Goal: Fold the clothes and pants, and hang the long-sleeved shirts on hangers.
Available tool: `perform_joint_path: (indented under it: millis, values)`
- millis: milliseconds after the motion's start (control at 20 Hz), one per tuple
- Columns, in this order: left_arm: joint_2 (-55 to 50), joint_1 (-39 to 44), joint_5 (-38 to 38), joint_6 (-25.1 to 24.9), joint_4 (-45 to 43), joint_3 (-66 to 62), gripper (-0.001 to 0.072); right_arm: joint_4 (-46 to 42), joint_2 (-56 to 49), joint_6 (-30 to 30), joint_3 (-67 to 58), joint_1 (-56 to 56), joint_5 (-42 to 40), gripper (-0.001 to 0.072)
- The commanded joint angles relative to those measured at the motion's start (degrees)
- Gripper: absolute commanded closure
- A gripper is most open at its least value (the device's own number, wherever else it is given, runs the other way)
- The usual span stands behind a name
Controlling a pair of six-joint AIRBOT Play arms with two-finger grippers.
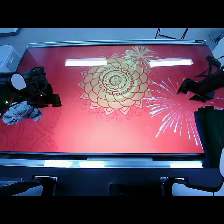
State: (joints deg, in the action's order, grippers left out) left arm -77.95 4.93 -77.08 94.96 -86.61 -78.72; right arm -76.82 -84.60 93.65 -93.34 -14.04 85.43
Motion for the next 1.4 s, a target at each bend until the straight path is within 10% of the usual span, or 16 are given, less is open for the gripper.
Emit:
perform_joint_path:
  millis: [0,850,1350]
  values:
    - [-0.04,0.04,0.02,0.0,0.0,0.02,-0.0013,0.02,-0.04,0.02,0.02,0.07,0.0,0.001]
    - [-0.04,0.04,0.2,0.22,0.02,0.02,-0.0013,0.02,-0.04,0.02,0.02,0.07,-0.17,0.001]
    - [-2.95,-0.04,3.43,0.2,-0.76,-0.11,-0.0013,-0.33,-0.07,1.53,0.02,0.07,-15.39,0.0009]
